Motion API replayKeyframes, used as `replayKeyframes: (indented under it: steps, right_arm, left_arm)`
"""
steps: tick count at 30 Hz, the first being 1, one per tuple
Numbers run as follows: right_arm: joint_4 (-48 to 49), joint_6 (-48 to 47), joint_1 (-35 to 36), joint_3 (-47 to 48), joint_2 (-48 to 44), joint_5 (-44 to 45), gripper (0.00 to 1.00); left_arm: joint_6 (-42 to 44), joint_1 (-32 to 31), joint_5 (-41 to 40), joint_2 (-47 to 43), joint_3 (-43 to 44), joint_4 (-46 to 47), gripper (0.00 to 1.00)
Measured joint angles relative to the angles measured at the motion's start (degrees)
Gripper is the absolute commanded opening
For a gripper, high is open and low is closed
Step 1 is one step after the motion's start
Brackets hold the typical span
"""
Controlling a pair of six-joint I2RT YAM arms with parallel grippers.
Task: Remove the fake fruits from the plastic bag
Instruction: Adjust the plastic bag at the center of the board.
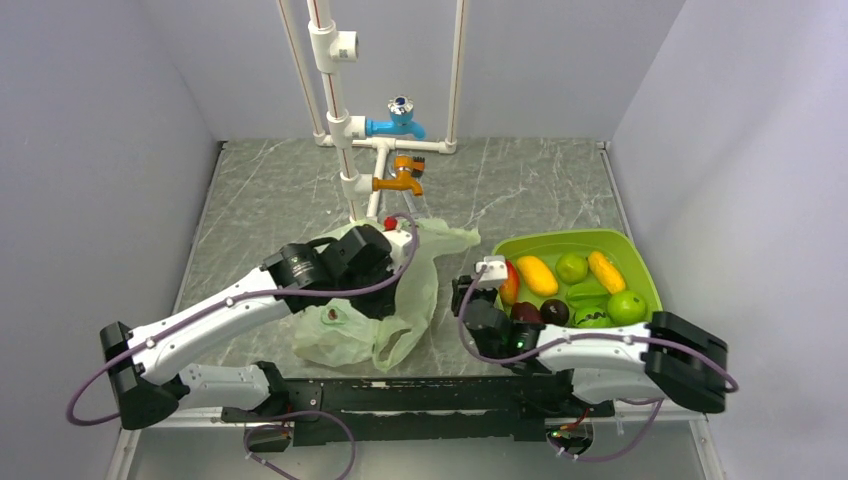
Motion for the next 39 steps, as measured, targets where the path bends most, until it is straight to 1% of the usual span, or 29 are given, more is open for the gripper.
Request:
replayKeyframes:
  steps: [2, 4, 5, 6, 7, 9, 10, 12, 15, 17, 19, 22, 26, 28, 30, 32, 35, 38, 39]
  right_arm:
    - [-0.9, -1.2, 0.1, -1.6, -4.6, -1.7, 0.39]
    - [-0.4, -4.7, 0.5, -3.4, -8.4, -7.4, 0.46]
    - [-0.2, -6.0, 1.0, -4.1, -9.7, -10.0, 0.51]
    - [-0.3, -7.6, 1.7, -4.6, -11.1, -13.4, 0.54]
    - [-0.3, -8.7, 2.4, -4.7, -12.0, -16.8, 0.56]
    - [-0.3, -10.5, 3.5, -4.2, -12.5, -23.6, 0.58]
    - [-0.3, -11.0, 3.8, -3.7, -12.2, -26.0, 0.60]
    - [-0.3, -11.7, 4.2, -2.1, -10.5, -30.3, 0.65]
    - [0.9, -12.2, 4.2, 0.3, -7.4, -33.2, 0.66]
    - [2.8, -13.1, 3.9, 2.2, -4.1, -35.2, 0.71]
    - [4.2, -14.6, 3.6, 5.1, 0.9, -37.7, 0.75]
    - [5.7, -17.2, 3.3, 13.6, 12.3, -41.9, 0.85]
    - [5.7, -19.9, 3.3, 24.9, 25.3, -45.3, 0.89]
    - [5.9, -21.1, 3.5, 28.1, 29.5, -45.2, 0.89]
    - [5.4, -21.9, 3.8, 29.1, 32.1, -43.4, 0.91]
    - [3.2, -21.9, 4.0, 29.0, 32.4, -41.0, 0.95]
    - [-0.8, -20.9, 4.3, 27.9, 30.0, -38.1, 0.96]
    - [-6.9, -18.9, 4.3, 25.4, 21.7, -39.4, 0.99]
    - [-8.6, -18.2, 4.4, 24.5, 17.6, -41.0, 0.99]
  left_arm:
    - [1.1, -1.1, 0.4, 1.3, 1.5, 1.2, 0.00]
    - [1.7, -2.2, 0.5, 1.2, 1.6, 1.2, 0.00]
    - [1.8, -2.9, 0.6, 0.9, 1.4, 1.1, 0.00]
    - [1.8, -3.4, 0.6, 0.2, 0.9, 1.0, 0.00]
    - [1.6, -4.0, 0.6, -1.2, -0.1, 1.1, 0.00]
    - [0.7, -4.9, 0.8, -5.3, -3.1, 0.7, 0.00]
    - [-0.2, -5.4, 0.8, -8.4, -5.3, 0.3, 0.00]
    - [-2.2, -6.1, 0.8, -15.1, -9.5, -0.9, 0.00]
    - [-6.1, -6.5, 0.2, -26.4, -14.8, -4.8, 0.00]
    - [-8.9, -6.6, -0.8, -32.5, -16.1, -8.3, 0.00]
    - [-11.8, -6.6, -2.4, -38.0, -16.2, -11.9, 0.00]
    - [-16.5, -6.6, -5.9, -43.3, -15.5, -18.2, 0.00]
    - [-20.9, -6.6, -9.6, -44.4, -13.9, -25.7, 0.00]
    - [-22.6, -6.6, -11.1, -44.1, -13.6, -28.8, 0.00]
    - [-23.8, -6.6, -11.9, -43.4, -13.6, -30.8, 0.00]
    - [-24.0, -6.6, -12.0, -42.7, -13.7, -30.9, 0.00]
    - [-23.8, -6.6, -12.0, -40.9, -14.1, -29.5, 0.00]
    - [-23.3, -6.6, -12.3, -38.6, -14.8, -27.8, 0.00]
    - [-23.0, -6.6, -12.4, -37.9, -15.0, -27.2, 0.00]
